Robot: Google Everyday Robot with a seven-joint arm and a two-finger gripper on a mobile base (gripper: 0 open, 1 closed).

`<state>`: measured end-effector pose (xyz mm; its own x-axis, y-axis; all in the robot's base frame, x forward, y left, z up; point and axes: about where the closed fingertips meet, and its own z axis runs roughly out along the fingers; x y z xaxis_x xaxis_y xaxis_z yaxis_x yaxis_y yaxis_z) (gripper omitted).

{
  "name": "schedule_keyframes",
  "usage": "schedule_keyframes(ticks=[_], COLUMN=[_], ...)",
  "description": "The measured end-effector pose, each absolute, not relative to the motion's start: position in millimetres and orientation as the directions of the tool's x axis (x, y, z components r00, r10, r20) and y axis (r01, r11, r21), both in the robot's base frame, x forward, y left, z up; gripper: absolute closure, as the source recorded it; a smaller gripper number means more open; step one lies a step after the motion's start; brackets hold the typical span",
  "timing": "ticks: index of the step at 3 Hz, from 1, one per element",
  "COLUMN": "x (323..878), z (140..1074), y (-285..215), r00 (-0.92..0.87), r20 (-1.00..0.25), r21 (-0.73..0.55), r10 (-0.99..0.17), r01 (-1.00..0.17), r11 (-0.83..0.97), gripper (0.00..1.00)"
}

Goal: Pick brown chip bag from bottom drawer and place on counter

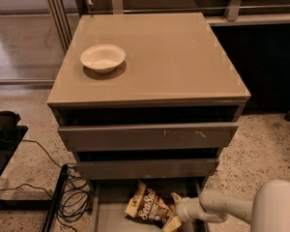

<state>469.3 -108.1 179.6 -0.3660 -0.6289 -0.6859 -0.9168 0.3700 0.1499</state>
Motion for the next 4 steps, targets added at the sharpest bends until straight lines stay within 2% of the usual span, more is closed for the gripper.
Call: schedule_keyframes(ticks=[2, 3, 4], x=[469.2, 471.1, 471.1], z=[137.3, 134.7, 134.7], y=[-84.2, -85.2, -85.2], r00=[-0.385, -0.388, -0.388], r20=[-0.705, -0.705, -0.705], r21=[0.163, 0.162, 0.162], r10=[-0.595, -0.593, -0.593], r01=[-0.905, -0.903, -0.903], r11=[0.393, 0.398, 0.398], gripper=[0.0, 0.18, 0.42])
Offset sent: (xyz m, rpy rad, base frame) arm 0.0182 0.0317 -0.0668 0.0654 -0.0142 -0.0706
